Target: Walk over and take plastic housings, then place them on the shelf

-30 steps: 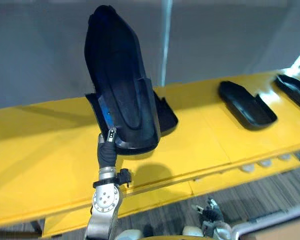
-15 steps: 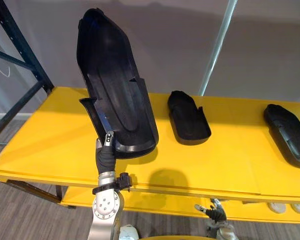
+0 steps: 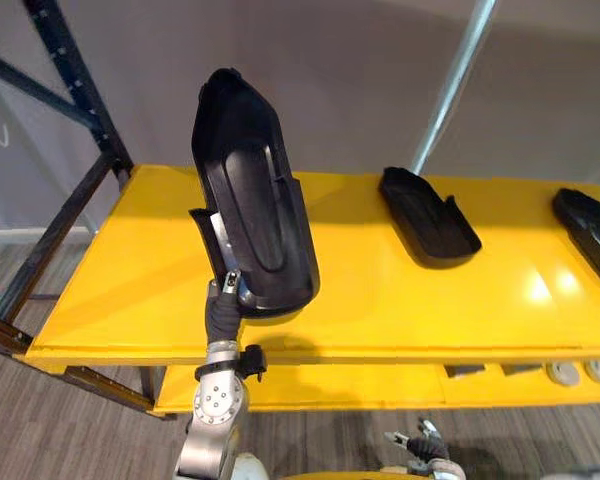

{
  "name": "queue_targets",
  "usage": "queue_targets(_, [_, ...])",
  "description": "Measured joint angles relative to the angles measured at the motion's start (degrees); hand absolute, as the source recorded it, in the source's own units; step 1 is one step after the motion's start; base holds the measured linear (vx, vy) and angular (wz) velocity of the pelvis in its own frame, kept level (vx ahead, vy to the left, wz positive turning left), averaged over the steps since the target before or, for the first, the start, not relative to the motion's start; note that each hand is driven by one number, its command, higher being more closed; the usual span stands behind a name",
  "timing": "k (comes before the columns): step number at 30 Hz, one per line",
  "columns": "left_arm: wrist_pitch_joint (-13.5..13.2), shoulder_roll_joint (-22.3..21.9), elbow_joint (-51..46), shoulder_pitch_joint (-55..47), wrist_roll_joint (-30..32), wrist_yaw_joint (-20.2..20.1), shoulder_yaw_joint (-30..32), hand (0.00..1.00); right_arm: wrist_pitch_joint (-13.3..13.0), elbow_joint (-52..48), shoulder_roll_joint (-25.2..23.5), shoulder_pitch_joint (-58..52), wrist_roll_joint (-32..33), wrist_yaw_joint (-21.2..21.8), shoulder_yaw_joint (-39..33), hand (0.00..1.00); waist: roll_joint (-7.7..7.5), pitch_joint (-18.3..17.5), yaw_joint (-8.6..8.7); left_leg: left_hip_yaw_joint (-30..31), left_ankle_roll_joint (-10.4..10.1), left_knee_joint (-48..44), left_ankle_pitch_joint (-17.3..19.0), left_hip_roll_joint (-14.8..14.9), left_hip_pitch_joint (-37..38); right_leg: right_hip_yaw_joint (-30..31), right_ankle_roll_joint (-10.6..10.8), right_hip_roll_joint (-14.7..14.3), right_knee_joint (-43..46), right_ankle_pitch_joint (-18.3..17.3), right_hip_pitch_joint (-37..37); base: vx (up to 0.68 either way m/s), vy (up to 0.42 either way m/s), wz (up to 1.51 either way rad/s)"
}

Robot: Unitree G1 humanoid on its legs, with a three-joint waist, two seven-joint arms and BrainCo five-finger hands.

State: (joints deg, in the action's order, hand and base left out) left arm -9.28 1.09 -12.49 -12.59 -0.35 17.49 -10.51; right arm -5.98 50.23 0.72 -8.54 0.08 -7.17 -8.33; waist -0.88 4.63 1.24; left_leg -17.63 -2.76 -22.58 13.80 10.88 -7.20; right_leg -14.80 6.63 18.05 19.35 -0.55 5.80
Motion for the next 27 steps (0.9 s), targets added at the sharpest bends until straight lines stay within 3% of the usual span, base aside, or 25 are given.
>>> queue_targets(1, [0.0,-0.45,-0.07,0.09,0.09,-0.16,-0.01,1.0,-0.03,-0.37,-0.09,-0.19,0.0,0.02,0.1,0.0,-0.02,0.07,0.62,-0.17,0.1,1.0,-0.46,0.08,0.92,1.64,0.24,-3.09,3.5,-5.72,0.54,-0.11,-0.024,-0.37])
queue_targets(2, [-0.08,-1.19,-0.31,0.18,0.35,-0.37,-0.11,1.0,-0.06,-0.64,-0.51,-0.58,0.09,0.05,0.39,0.0,-0.37,-0.16,1.07,-0.68,-0.06,1.22,-0.67,-0.05,1.17,4.9,-0.2,-7.96,4.08,-11.09,0.39,-0.13,-0.068,-0.34])
queue_targets(3, [-0.13,-2.15,-0.13,0.3,1.04,-0.7,-0.32,1.0,-0.14,-1.01,-0.58,-0.62,0.58,0.3,0.8,0.0,-0.17,-0.19,1.24,-0.4,-0.26,1.3,-0.8,-0.32,0.71,9.32,-2.4,-11.57,2.4,-14.11,0.29,-0.13,-0.071,-0.17])
queue_targets(5, [0.2,-2.9,-0.01,0.14,1.42,-1.09,-0.95,1.0,-0.24,-1.68,-0.27,-0.66,1.24,0.25,0.95,0.0,-0.13,-0.15,1.48,1.51,-0.84,3.02,-1.68,-1.33,0.99,10.18,-3.49,-12.39,0.72,-13.38,-0.68,-0.06,-0.007,0.13])
queue_targets(10, [0.2,-3.25,-0.06,0.07,2.72,-1.29,-1.54,1.0,-0.17,-2.24,-0.79,-2.24,2.02,0.03,0.88,0.0,-0.2,-0.28,0.79,3.84,-1.53,6.7,-5.5,-1.77,2.41,6.33,-3.34,-12.42,-1.66,-12.54,-3.7,0.04,-0.057,0.34])
queue_targets(17, [0.33,-3.2,-0.05,0.03,2.74,-2.5,-0.22,1.0,-0.17,-2.31,-2.26,-2.75,2.03,-0.08,-0.18,0.0,-1.47,-1.26,0.5,3.04,-1.94,12.07,-8.0,-1.83,5.29,5.93,-3.86,-13.15,-7.7,-9.4,-6.93,0.05,-0.015,0.01])
queue_targets(27, [1.8,-3.14,1.96,0.48,5.82,-2.39,1.79,1.0,-0.2,-2.28,-2.42,-3.81,1.95,-0.04,-0.06,0.0,-1.27,-2.94,0.88,1.31,-1.86,17.66,-10.93,-2.14,7.09,7.39,-3.9,-13.83,-13.6,-5.4,-8.54,-0.05,0.013,-0.08])
